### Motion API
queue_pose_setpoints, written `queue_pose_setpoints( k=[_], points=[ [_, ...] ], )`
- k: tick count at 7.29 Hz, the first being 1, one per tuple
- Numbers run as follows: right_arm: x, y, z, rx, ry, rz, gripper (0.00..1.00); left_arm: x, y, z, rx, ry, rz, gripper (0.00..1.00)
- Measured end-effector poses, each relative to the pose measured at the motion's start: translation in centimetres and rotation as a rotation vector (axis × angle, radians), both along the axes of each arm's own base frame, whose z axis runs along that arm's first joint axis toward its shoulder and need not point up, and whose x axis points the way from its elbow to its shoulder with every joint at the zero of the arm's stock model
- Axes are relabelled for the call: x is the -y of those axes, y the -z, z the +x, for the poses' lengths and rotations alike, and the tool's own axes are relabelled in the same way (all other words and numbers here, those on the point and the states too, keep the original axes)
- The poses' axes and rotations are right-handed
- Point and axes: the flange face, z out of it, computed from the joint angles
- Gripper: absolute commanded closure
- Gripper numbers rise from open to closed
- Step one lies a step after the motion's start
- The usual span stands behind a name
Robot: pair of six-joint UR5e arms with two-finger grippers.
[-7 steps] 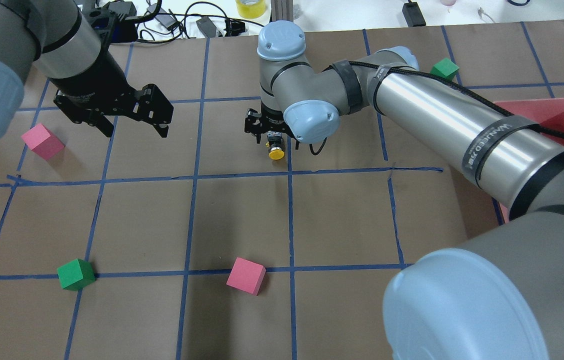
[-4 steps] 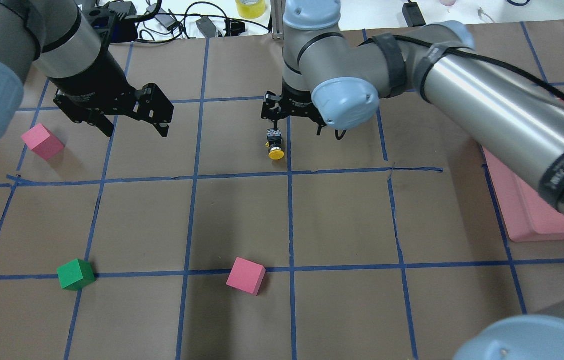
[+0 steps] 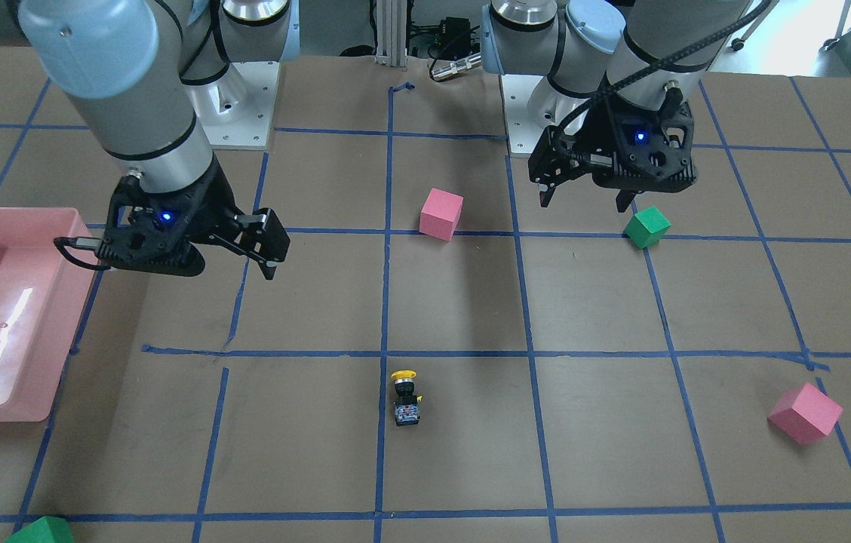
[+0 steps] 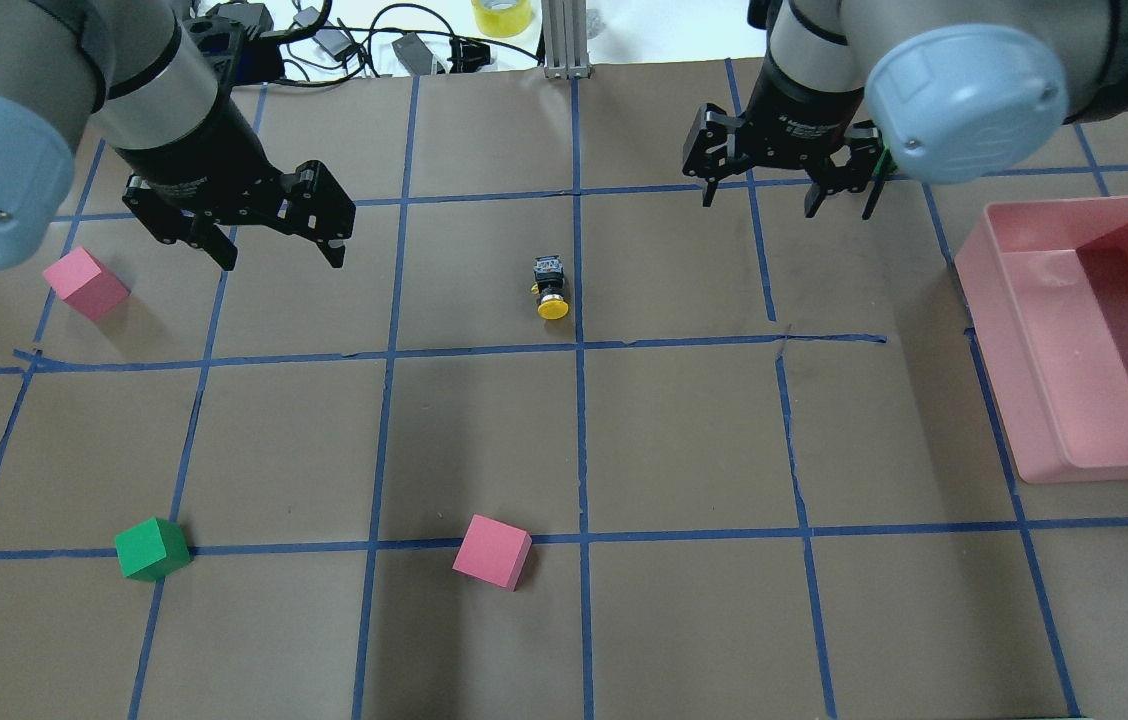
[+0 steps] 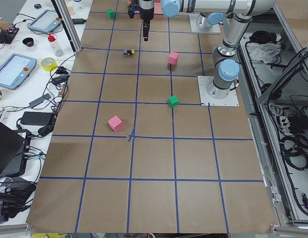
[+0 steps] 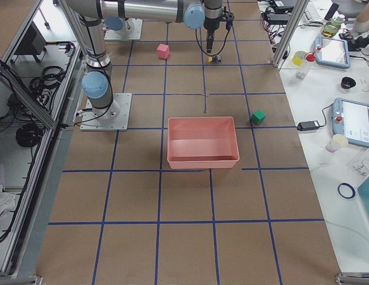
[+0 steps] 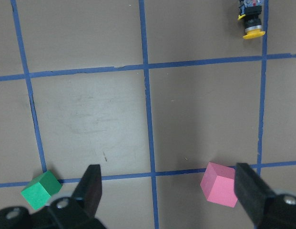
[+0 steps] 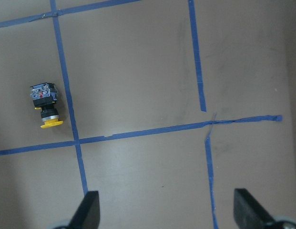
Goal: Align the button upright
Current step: 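Move the left gripper over the lying button while the right gripper withdraws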
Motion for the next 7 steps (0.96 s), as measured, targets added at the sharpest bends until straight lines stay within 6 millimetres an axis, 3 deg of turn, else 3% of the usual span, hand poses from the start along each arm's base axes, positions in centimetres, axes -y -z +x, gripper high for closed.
queue_pose_setpoints(
  k=[2,3,7],
  points=[
    [-1.1,-1.8,-1.2,-0.035,-0.014,-0.020,0.00,3.0,3.1,-0.6,-0.002,-0.038,-0.011,0.00],
    [-1.2,-1.9,-1.6,-0.042,-0.023,-0.022,0.00,4.8,5.3,-1.9,-0.004,-0.047,-0.028,0.00],
    [-1.4,-2.0,-2.8,-0.049,-0.063,-0.003,0.00,9.6,15.7,-9.0,-0.012,-0.099,-0.046,0.00]
  ],
)
